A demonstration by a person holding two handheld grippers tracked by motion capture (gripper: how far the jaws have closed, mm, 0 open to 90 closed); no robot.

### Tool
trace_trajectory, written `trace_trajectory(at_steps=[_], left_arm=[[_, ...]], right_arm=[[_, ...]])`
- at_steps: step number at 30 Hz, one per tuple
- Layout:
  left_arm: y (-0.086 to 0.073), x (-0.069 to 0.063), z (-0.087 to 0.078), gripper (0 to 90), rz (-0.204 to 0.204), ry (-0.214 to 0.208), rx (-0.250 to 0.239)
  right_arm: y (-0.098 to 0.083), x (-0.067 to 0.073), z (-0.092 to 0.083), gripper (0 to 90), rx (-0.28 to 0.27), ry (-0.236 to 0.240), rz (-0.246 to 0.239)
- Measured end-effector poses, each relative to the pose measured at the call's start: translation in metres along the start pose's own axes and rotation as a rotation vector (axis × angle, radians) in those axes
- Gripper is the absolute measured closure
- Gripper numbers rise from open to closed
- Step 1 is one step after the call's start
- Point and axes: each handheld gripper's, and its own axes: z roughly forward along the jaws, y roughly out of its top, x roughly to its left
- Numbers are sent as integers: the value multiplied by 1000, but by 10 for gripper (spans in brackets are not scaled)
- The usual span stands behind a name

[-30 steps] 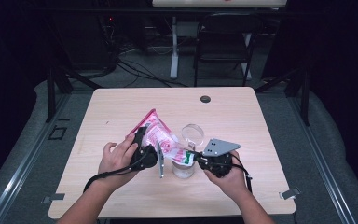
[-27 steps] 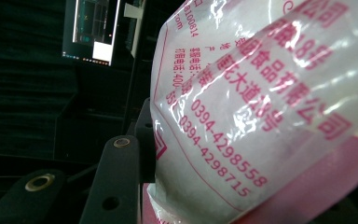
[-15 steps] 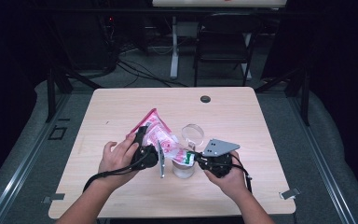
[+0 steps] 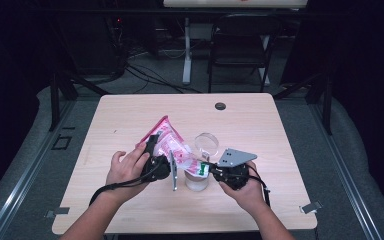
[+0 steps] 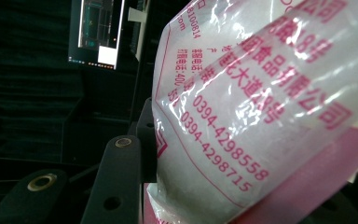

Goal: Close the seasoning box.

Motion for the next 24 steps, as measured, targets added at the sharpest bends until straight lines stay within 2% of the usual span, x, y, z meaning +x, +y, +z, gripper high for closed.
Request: trace_trajectory(at_steps=[24], left_arm=[[0,0,0,634,11,4,-4]], right_arm=[[-4,-3,4,900,6,-20,11]])
